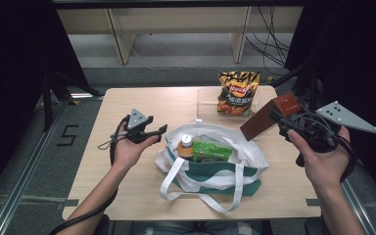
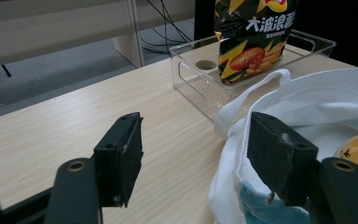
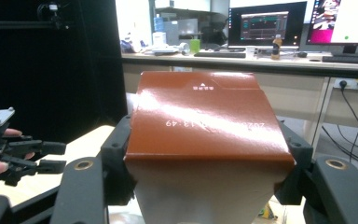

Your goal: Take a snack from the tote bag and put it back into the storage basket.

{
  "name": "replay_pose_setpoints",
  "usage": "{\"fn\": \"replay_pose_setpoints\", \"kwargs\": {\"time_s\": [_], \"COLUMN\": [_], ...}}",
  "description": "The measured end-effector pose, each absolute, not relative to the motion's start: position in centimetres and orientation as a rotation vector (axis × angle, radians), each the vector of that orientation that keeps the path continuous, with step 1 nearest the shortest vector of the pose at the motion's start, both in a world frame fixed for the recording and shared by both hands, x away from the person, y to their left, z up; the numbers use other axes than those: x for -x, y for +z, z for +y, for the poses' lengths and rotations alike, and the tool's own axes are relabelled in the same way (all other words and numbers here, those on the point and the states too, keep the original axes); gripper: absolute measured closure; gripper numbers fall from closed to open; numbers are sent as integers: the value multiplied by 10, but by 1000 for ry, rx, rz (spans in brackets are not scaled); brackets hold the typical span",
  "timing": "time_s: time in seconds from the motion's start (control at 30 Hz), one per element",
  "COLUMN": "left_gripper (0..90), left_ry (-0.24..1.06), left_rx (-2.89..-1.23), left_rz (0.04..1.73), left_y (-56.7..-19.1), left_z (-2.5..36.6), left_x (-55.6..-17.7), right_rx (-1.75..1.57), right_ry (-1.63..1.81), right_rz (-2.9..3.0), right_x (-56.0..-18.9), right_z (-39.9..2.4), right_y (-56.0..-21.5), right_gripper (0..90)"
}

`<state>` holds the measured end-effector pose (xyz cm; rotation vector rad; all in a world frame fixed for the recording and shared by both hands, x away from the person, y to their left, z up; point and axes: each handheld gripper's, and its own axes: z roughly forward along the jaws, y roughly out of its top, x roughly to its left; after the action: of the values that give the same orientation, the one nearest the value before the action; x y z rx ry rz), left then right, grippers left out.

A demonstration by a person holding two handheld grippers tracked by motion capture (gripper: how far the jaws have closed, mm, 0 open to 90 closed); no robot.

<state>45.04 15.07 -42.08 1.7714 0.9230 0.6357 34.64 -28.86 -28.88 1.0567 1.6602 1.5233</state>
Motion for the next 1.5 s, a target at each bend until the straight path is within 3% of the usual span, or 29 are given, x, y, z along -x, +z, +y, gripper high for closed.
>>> {"fn": "replay_pose_setpoints", "kwargs": {"time_s": [1.5], "left_gripper": [352], "left_ry": [631], "left_rx": [-1769], "left_rz": [922], "left_y": [-423], "left_z": [151], "left_x": [-452], "right_rx": [-1081], "right_ry": [1464], "right_rz": [1576], "right_x": [-385], "right_z": [-298], "right_y": [-284], "right_gripper": [390]}}
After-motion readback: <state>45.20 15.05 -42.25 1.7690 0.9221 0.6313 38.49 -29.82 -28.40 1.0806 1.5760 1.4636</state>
